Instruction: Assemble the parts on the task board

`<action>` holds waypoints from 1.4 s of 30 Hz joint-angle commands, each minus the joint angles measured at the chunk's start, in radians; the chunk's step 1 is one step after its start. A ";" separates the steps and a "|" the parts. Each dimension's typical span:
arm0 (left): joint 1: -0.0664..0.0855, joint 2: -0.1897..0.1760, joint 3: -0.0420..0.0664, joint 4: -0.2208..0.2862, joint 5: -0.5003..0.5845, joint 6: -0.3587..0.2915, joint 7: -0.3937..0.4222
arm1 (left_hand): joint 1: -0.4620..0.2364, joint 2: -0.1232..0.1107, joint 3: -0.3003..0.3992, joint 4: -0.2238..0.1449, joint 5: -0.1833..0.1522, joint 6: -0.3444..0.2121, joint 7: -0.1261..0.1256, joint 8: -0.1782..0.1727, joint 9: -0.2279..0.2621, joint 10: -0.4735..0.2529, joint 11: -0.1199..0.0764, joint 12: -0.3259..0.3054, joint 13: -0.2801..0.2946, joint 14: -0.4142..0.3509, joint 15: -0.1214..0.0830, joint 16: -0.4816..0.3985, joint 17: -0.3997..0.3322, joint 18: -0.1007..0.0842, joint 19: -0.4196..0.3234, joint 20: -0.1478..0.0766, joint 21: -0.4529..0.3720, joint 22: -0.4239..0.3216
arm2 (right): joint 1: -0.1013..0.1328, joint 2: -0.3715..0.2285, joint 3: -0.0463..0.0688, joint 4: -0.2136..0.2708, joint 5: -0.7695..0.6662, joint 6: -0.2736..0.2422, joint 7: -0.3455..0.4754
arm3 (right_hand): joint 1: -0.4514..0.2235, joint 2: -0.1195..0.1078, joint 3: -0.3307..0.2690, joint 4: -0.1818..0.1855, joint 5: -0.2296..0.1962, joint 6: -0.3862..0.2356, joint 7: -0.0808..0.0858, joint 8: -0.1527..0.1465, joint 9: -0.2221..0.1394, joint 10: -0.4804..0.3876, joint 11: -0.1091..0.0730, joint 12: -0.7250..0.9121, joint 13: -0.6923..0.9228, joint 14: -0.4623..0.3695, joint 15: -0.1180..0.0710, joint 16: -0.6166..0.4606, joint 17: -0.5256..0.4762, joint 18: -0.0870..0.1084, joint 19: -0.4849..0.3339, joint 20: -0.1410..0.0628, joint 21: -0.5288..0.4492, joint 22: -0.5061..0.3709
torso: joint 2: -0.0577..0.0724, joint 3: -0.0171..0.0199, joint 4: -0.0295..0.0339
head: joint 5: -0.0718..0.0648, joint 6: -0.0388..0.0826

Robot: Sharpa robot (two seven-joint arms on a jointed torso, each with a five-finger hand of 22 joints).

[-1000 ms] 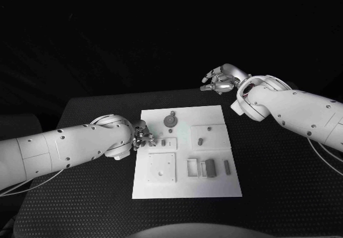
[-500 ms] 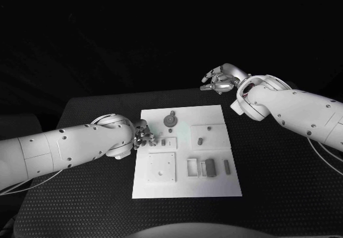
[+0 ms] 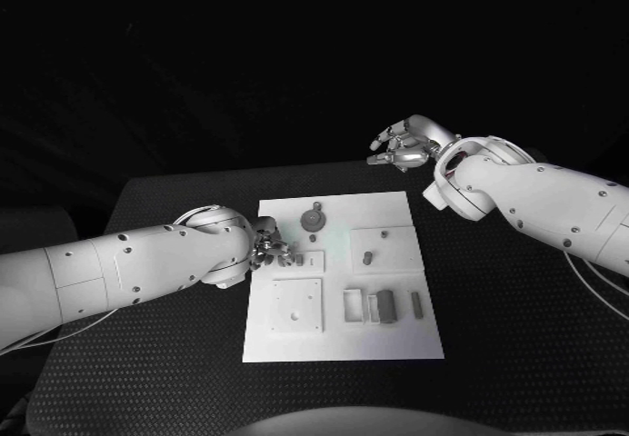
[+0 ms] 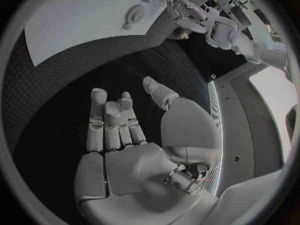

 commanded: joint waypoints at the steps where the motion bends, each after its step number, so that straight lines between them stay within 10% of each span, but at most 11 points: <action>1: -0.004 0.004 -0.002 0.001 -0.010 0.039 0.004 | 0.012 0.006 0.005 0.001 0.005 0.026 -0.011 0.088 0.018 0.020 -0.013 0.006 0.002 0.010 -0.002 0.004 0.002 0.022 0.001 -0.005 0.004 0.023 | -0.001 0.002 0.001 0.001 -0.002 0.012 0.009 | -0.011 -0.002 0.000 0.008 -0.003 -0.001 0.008 -0.004 -0.001 -0.007 -0.001 0.005 -0.001 -0.007 0.003 -0.005 -0.001 0.012 0.002 -0.005 -0.005 0.018 | 0.000 -0.0003 0.0007 | -0.001 -0.001; 42: -0.003 -0.012 -0.002 -0.014 -0.057 0.052 -0.008 | 0.010 0.022 0.018 -0.018 0.048 0.037 -0.020 0.121 0.004 0.042 -0.022 0.013 0.012 0.026 -0.001 0.016 0.014 0.022 0.005 -0.006 0.022 0.023 | -0.002 0.000 0.001 0.000 -0.002 0.013 0.010 | -0.012 -0.002 -0.001 0.008 -0.003 -0.001 0.008 -0.004 -0.001 -0.007 -0.001 0.006 -0.002 -0.007 0.003 -0.005 -0.002 0.012 0.002 -0.005 -0.005 0.018 | 0.000 -0.0004 0.0007 | 0.000 -0.004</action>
